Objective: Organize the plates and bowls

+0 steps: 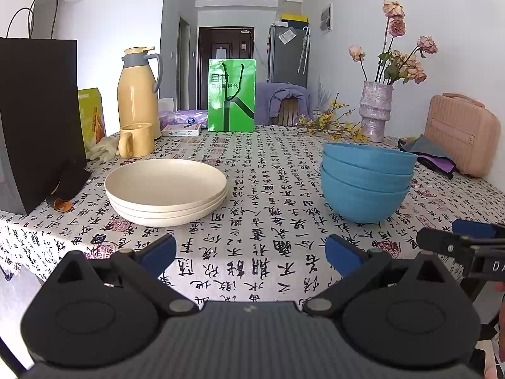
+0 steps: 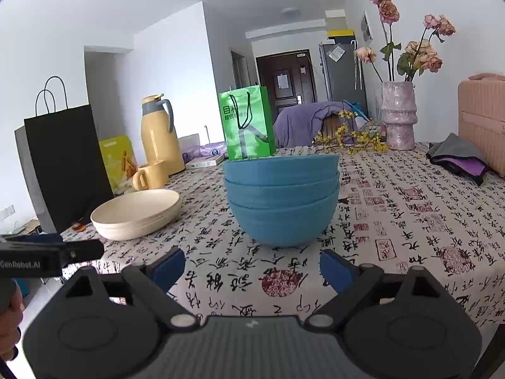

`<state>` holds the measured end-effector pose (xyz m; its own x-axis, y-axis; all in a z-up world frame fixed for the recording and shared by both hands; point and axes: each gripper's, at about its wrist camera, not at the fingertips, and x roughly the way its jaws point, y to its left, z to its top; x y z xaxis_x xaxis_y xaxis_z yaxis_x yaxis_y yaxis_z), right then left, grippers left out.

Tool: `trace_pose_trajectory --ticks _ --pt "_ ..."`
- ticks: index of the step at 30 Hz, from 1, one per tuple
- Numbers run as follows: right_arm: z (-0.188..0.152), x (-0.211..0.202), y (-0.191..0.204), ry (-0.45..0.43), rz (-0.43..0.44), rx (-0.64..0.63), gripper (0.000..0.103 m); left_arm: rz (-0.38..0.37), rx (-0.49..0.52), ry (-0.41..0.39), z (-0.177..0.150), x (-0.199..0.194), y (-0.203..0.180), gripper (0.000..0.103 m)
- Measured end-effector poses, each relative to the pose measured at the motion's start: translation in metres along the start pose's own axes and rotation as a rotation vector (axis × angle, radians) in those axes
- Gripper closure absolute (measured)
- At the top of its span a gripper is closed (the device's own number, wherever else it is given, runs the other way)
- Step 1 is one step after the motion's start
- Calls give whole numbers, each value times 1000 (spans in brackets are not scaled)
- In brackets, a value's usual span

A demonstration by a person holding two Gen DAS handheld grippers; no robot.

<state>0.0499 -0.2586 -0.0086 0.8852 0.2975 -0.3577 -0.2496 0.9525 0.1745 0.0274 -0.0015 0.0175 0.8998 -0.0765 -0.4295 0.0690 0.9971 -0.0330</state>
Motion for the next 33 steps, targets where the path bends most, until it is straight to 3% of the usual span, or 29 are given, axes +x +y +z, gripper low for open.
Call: trace_pose_trajectory --ticks 12,21,27,33 --pt "-3 7 -9 33 -45 40 10 4 -3 15 1 4 1 0" --pt "15 26 -25 24 -74 57 10 -24 -51 13 35 36 -5 0" --pt "48 45 -55 7 -58 150 10 -91 -74 38 70 75 -20 0" --pt "81 72 -88 35 16 284 11 -301 -167 151 103 125 -39 1"
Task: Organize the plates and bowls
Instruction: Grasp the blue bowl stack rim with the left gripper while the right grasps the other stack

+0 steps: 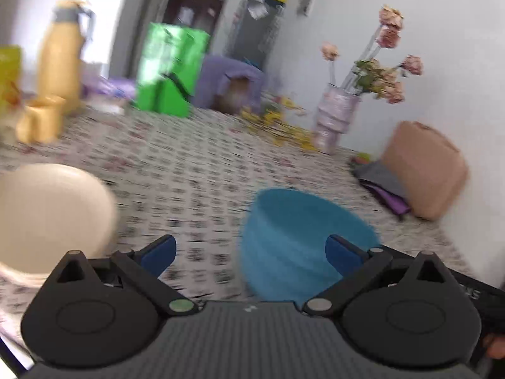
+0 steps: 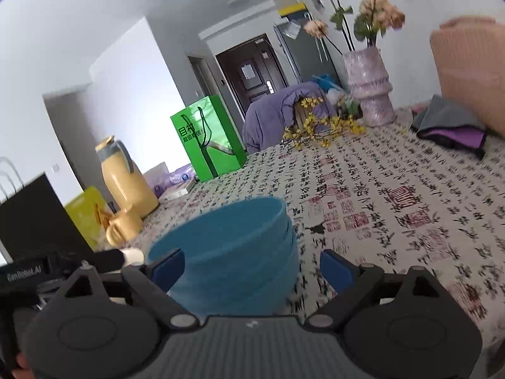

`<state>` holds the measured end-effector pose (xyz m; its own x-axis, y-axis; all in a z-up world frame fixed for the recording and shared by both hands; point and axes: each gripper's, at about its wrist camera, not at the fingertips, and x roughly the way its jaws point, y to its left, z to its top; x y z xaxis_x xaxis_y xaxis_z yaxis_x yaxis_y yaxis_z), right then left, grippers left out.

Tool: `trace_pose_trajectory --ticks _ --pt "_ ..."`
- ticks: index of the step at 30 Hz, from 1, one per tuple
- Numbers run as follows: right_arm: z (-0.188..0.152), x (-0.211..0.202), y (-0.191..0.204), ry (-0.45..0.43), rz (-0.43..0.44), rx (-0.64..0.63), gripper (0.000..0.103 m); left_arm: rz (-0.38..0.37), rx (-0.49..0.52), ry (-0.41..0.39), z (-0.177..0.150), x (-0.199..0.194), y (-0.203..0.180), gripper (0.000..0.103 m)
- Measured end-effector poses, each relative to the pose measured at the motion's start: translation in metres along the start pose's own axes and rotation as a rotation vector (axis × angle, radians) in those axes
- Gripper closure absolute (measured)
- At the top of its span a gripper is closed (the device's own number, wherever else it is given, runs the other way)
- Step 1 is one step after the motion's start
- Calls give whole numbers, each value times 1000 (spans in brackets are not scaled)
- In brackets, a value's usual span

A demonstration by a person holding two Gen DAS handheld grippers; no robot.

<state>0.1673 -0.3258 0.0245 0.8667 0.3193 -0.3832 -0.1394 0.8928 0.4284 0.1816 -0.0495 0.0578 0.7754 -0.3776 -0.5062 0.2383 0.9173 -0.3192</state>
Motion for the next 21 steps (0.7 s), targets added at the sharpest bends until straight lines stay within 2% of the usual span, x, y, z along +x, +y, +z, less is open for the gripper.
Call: trace_pose_trajectory --ticks 1,4,7,10,13,14,15,21 --pt "5 6 -4 15 11 20 11 -15 -4 22 4 9 -2 1" --pt "16 28 -16 95 35 96 16 -50 -30 107 10 36 -2 9" --pt "19 54 -30 201 58 174 16 -101 -100 198 11 62 7 13" --pt "19 74 -41 272 110 242 17 -116 -180 269 9 84 21 15" --pt "16 91 -45 328 125 258 25 -145 -236 328 5 100 32 22" --pt "15 95 -46 342 126 264 25 -171 -249 349 4 104 34 29" --pt "15 99 -47 348 125 275 26 -182 -253 360 4 105 36 31" --pt "13 109 -55 373 152 304 27 -199 -281 398 3 117 42 32"
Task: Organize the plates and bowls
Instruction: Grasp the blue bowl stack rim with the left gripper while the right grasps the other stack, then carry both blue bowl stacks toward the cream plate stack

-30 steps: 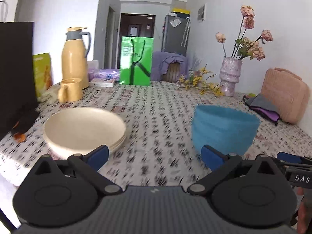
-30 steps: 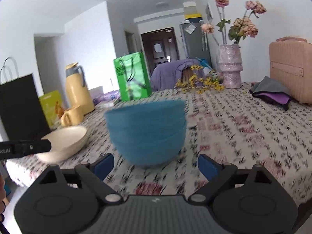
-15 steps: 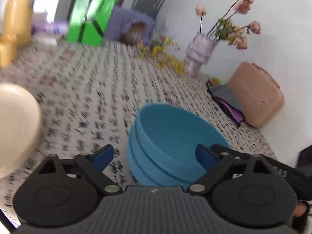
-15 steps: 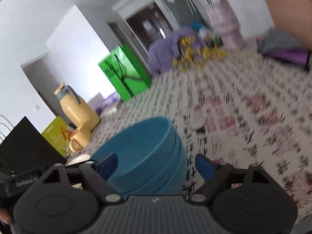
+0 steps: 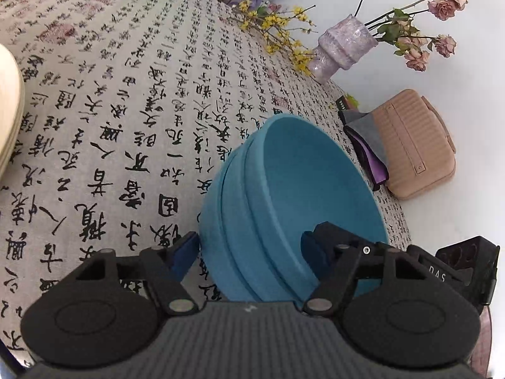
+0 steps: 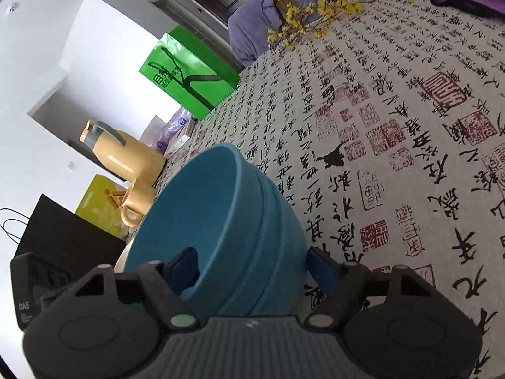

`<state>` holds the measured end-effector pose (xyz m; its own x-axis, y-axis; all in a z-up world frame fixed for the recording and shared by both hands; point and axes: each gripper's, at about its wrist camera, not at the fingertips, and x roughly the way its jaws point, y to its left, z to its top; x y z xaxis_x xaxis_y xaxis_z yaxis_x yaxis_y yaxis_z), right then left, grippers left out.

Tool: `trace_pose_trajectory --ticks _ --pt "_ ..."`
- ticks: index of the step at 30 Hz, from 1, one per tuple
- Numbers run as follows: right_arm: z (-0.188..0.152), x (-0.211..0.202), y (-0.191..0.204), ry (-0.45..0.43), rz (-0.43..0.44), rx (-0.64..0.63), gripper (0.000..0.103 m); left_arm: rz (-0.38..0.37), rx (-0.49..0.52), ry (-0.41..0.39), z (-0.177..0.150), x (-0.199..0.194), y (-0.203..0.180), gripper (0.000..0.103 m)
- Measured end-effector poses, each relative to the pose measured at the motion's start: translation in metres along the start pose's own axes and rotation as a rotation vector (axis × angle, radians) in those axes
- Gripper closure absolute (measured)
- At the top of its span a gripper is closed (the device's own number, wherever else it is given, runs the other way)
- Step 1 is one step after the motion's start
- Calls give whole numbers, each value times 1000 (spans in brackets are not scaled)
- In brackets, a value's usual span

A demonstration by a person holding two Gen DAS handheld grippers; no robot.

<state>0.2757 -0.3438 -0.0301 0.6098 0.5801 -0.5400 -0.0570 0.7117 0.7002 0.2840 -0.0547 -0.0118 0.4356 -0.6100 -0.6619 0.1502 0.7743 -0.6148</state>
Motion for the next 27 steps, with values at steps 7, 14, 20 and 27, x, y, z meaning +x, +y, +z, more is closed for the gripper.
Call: trace_pose_trajectory --ticks 7,14,20,27 --pt "4 6 -9 45 2 62 40 2 -13 33 2 7 1 37" --pt "7 8 -12 69 -41 69 63 11 -11 32 8 11 -5 41" --pt "7 4 -10 67 -56 60 64 36 -21 32 10 14 -8 49" --pt "5 0 1 44 -61 39 65 57 -5 -11 1 2 -5 56"
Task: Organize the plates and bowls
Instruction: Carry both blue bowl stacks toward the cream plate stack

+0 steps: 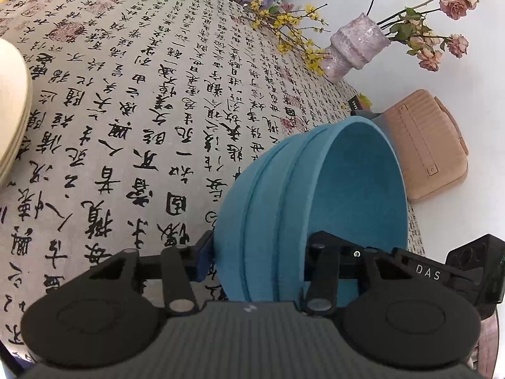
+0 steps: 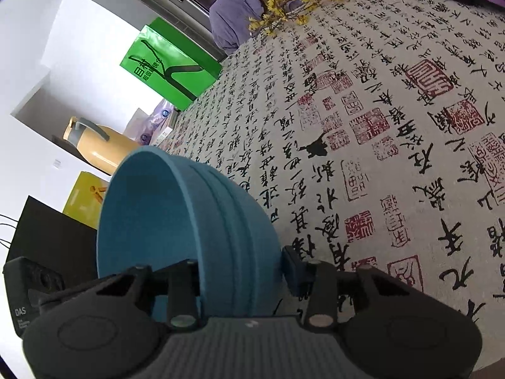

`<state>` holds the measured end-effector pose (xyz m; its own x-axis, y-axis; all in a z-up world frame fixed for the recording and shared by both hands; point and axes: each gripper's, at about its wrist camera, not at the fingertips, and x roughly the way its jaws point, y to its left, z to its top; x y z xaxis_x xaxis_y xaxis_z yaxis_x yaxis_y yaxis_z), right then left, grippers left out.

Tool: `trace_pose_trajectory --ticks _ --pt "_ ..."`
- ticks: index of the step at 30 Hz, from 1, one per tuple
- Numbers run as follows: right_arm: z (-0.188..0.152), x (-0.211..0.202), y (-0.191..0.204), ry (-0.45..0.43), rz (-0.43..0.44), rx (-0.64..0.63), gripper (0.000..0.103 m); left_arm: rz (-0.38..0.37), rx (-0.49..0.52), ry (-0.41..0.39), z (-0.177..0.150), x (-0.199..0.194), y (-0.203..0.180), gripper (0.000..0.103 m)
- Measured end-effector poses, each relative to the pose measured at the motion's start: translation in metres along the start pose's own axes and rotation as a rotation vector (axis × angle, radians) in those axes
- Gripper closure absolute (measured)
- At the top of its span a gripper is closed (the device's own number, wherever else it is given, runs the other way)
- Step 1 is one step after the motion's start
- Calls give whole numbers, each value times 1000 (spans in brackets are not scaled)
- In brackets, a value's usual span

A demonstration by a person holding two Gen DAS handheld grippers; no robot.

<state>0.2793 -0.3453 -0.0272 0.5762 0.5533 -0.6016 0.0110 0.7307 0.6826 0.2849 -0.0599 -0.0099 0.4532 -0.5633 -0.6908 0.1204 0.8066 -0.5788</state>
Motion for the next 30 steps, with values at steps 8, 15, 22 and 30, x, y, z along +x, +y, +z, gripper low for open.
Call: trace_pose_trajectory --ticks 8,15,22,30 --pt "-2 -2 16 -7 -2 -30 65 -12 -19 -32 -1 -20 10 56" --pt "1 13 56 6 1 -87 64 -6 -61 -80 8 -50 32 56" --pt "10 50 122 61 32 -177 64 38 -138 -162 23 -101 76 56" --pt "0 118 196 170 92 -263 64 130 -237 -234 38 -152 140 55"
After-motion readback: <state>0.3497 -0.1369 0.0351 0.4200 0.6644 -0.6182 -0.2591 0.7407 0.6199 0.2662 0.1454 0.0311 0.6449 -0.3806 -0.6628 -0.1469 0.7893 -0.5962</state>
